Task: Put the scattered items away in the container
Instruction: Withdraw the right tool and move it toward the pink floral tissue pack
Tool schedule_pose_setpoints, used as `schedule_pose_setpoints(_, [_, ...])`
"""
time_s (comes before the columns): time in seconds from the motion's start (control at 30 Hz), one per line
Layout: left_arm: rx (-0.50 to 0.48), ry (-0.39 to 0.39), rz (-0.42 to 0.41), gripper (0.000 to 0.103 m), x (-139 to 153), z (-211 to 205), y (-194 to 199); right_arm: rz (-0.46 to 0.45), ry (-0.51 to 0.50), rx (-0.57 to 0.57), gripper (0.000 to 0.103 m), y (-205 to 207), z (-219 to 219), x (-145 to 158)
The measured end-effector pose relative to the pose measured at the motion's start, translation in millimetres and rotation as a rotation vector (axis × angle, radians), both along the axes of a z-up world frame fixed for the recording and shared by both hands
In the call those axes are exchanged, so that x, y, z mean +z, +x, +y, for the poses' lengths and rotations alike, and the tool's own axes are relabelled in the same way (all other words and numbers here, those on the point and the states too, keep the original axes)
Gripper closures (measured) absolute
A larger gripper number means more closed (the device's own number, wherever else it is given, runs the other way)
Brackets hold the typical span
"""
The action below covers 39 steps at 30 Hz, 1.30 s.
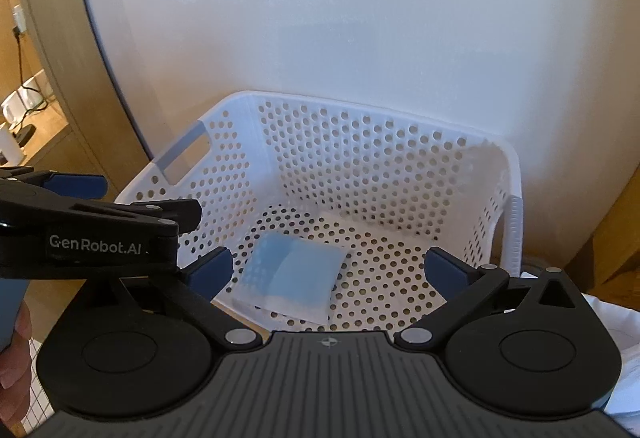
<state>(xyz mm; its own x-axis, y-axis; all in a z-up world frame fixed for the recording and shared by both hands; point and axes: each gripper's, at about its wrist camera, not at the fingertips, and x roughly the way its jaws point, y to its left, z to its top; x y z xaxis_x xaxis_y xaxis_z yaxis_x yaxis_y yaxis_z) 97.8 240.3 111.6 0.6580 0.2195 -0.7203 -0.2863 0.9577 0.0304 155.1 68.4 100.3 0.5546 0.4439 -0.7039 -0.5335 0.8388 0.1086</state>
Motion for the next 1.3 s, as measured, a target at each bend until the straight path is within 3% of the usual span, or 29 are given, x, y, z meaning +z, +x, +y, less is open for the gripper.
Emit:
schedule_pose_setpoints(0.2, [0.034,-0.026,-0.026,0.0,7,-12,-22,-0.045,0.024,-0.018,0.0,-20,-23,10])
schedule_pose_setpoints(0.43, [0.009,-0.067,-0.051,0.0,9,-41,-46,-0.165,0.016,-0.036,0.0,-57,-57,17])
schedule_pose_setpoints(0.6, [-0.019,-0.028,-0.069,0.0,7,-76,-68,-0.245,0.002,-0.067,0.0,-89,-88,12])
schedule_pose_setpoints(0.77, [-0.067,-0.036,-0.046,0.0,-5,-109,-88,-0.318,0.0,-0.096,0.0,-126,-132,2])
schedule_pose_setpoints(0.97, [-0.134,-0.105,0.032,0.0,-32,-138,-101,-0.27,0.002,-0.144,0.0,-146,-178,-17])
schedule_pose_setpoints(1.17, [-0.17,-0.176,0.102,0.0,-59,-158,-105,-0.187,0.032,-0.218,0.0,-139,-210,-31])
schedule_pose_setpoints(1.3, [-0.193,-0.192,0.126,0.0,-69,-169,-95,-0.178,0.033,-0.23,0.0,-133,-222,-31])
